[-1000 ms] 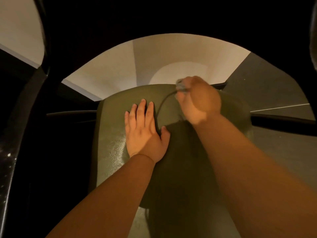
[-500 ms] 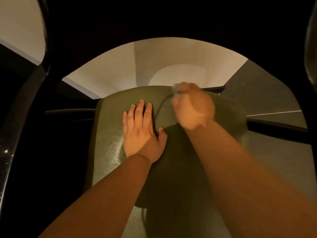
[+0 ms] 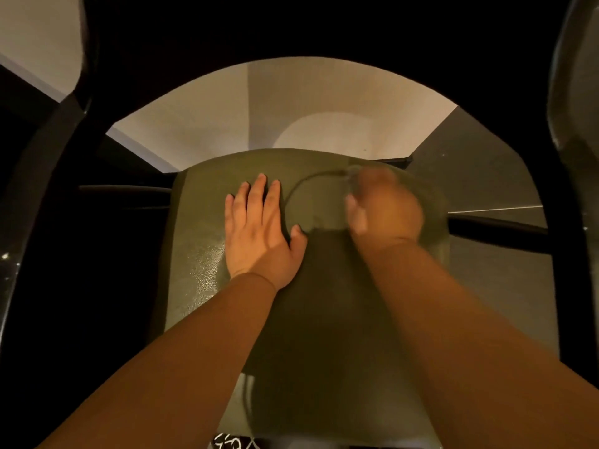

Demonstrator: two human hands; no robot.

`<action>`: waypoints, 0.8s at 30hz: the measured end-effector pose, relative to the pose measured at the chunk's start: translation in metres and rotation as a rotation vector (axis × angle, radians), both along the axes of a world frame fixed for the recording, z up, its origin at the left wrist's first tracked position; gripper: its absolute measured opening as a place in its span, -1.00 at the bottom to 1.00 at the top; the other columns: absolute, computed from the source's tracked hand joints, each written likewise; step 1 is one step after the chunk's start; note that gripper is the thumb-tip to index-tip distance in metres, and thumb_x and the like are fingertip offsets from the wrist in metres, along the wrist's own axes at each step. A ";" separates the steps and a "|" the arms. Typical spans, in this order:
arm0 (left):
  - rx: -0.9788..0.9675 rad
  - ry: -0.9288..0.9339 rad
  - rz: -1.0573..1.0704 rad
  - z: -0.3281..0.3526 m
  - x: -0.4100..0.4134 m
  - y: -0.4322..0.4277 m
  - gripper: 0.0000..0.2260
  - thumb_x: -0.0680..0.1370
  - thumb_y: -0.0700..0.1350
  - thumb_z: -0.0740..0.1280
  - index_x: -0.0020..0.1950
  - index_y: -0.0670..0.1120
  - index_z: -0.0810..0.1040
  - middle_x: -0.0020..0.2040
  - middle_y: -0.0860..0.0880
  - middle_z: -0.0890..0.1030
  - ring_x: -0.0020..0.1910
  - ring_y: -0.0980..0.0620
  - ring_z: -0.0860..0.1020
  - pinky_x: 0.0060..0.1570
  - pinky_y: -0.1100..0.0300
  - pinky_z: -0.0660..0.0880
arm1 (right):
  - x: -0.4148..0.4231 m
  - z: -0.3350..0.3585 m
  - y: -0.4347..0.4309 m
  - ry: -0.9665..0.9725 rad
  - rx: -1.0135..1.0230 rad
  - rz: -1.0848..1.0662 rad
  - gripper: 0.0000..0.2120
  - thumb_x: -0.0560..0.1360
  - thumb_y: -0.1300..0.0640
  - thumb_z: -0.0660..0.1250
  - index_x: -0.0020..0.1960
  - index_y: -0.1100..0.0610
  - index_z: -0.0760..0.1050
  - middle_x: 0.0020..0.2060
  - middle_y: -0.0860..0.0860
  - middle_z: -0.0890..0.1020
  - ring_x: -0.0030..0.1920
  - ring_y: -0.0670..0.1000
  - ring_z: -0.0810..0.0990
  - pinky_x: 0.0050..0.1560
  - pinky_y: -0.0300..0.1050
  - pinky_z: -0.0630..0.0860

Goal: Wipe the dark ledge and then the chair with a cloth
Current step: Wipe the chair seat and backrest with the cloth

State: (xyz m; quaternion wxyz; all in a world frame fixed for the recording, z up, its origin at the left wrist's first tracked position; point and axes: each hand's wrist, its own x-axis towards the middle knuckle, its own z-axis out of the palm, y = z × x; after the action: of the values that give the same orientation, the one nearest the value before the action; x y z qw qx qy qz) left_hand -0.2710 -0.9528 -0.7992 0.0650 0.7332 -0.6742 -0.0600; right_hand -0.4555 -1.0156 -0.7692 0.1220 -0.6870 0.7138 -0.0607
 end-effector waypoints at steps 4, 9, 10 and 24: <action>0.018 -0.012 0.005 0.000 0.000 0.000 -0.30 0.58 0.14 0.22 0.67 -0.11 0.21 0.65 -0.12 0.20 0.64 -0.21 0.12 0.65 -0.20 -0.01 | -0.025 0.005 0.003 -0.014 -0.042 -0.345 -0.79 0.66 0.04 0.22 0.18 0.07 0.56 0.09 0.08 0.60 0.00 0.17 0.62 -0.14 -0.05 0.40; 0.026 0.016 0.014 -0.001 -0.001 -0.002 -0.31 0.57 0.14 0.18 0.67 -0.09 0.22 0.66 -0.11 0.19 0.65 -0.18 0.10 0.66 -0.17 -0.06 | 0.049 -0.002 0.012 -0.096 -0.073 0.123 -0.72 0.64 0.08 0.23 0.29 0.07 0.58 0.22 0.08 0.62 0.17 0.15 0.61 0.03 -0.06 0.46; 0.032 0.021 0.012 -0.001 0.000 -0.002 -0.33 0.59 0.13 0.16 0.68 -0.08 0.22 0.66 -0.11 0.20 0.65 -0.18 0.10 0.65 -0.17 -0.06 | 0.059 0.001 0.010 -0.084 -0.040 0.260 -0.72 0.64 0.10 0.22 0.30 0.07 0.57 0.23 0.07 0.62 0.22 0.12 0.59 0.13 -0.05 0.46; 0.228 0.011 -0.096 0.022 0.049 0.066 -0.34 0.63 0.14 0.12 0.71 0.00 0.10 0.73 -0.07 0.01 0.71 -0.09 -0.06 0.67 -0.10 -0.09 | 0.053 0.014 0.076 -0.264 0.110 0.207 -0.81 0.61 0.02 0.29 0.13 0.06 0.61 0.05 0.11 0.63 0.01 0.20 0.62 0.01 0.03 0.55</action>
State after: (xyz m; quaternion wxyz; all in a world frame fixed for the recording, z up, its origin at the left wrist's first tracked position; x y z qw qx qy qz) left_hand -0.2225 -0.8871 -0.7777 -0.0182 0.7022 -0.6971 -0.1432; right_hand -0.4023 -0.9394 -0.7548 0.2580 -0.7352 0.6191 -0.0983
